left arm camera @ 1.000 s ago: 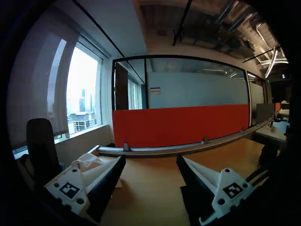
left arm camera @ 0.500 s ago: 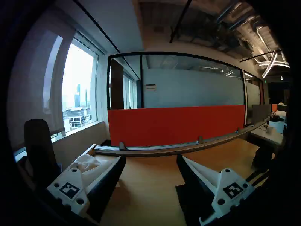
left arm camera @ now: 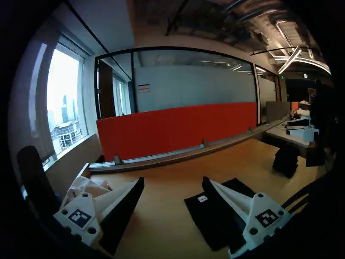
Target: Fold towel
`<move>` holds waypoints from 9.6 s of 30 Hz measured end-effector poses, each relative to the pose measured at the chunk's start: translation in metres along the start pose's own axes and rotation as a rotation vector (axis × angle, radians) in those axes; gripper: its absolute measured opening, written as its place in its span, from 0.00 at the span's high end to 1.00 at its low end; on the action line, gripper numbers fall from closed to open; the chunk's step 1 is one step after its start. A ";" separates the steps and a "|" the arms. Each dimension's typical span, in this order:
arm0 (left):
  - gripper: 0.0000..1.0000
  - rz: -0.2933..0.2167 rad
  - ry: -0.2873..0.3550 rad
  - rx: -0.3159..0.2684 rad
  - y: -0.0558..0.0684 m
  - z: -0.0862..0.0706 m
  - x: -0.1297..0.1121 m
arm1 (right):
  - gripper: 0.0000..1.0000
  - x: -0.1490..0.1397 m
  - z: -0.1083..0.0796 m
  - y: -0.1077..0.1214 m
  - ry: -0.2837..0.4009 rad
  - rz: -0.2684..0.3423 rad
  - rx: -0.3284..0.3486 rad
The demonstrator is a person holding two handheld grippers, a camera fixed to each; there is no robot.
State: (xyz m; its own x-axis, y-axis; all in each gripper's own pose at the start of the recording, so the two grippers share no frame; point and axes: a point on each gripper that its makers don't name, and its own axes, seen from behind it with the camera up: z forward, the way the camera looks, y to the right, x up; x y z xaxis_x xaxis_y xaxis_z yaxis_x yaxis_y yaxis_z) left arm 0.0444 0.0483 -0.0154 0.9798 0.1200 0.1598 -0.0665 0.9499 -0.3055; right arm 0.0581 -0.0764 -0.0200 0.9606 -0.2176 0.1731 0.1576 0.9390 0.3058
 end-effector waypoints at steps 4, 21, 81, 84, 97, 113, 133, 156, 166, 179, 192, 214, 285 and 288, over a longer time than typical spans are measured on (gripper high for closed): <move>0.00 0.010 -0.029 -0.065 0.015 0.001 -0.008 | 0.00 -0.009 -0.001 -0.016 -0.048 -0.010 0.074; 0.00 0.055 -0.129 -0.208 0.050 0.005 -0.052 | 0.00 -0.056 -0.001 -0.058 -0.189 -0.083 0.243; 0.00 0.132 -0.613 -0.436 0.133 0.024 -0.299 | 0.00 -0.299 -0.004 -0.116 -0.624 -0.140 0.459; 0.00 0.132 -0.623 -0.446 0.136 0.023 -0.302 | 0.01 -0.301 -0.005 -0.116 -0.631 -0.138 0.464; 0.00 0.157 -0.641 -0.456 0.137 0.024 -0.303 | 0.08 -0.303 -0.006 -0.114 -0.642 -0.129 0.471; 0.24 0.173 -0.661 -0.460 0.141 0.025 -0.303 | 0.44 -0.303 -0.004 -0.114 -0.644 -0.125 0.471; 0.82 0.157 -0.690 -0.452 0.146 0.028 -0.301 | 0.84 -0.297 -0.005 -0.126 -0.656 -0.095 0.509; 0.85 0.072 -0.679 -0.403 0.147 0.014 -0.266 | 0.84 -0.254 -0.009 -0.121 -0.581 -0.055 0.478; 0.85 0.059 -0.676 -0.401 0.149 -0.003 -0.237 | 0.84 -0.220 -0.019 -0.118 -0.546 -0.061 0.482; 0.85 -0.009 -0.669 -0.394 0.152 -0.025 -0.197 | 0.85 -0.179 -0.040 -0.115 -0.527 -0.063 0.492; 0.85 -0.049 -0.670 -0.403 0.153 -0.037 -0.176 | 0.85 -0.159 -0.062 -0.122 -0.531 -0.037 0.507; 0.85 -0.077 -0.671 -0.427 0.158 -0.031 -0.169 | 0.85 -0.163 -0.055 -0.116 -0.554 -0.036 0.506; 0.62 0.003 -0.717 -0.341 0.135 0.113 -0.245 | 0.66 -0.241 0.078 -0.065 -0.688 -0.028 0.375; 0.56 0.007 -0.712 -0.332 0.132 0.117 -0.243 | 0.66 -0.241 0.081 -0.062 -0.684 -0.036 0.367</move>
State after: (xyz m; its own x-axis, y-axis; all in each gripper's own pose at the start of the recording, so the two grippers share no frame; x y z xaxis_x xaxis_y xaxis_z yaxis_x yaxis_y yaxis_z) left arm -0.2250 0.1783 0.0152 0.6159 0.3882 0.6856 0.0978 0.8258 -0.5554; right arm -0.2017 -0.1032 -0.0052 0.5822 -0.4745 0.6602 -0.0148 0.8057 0.5921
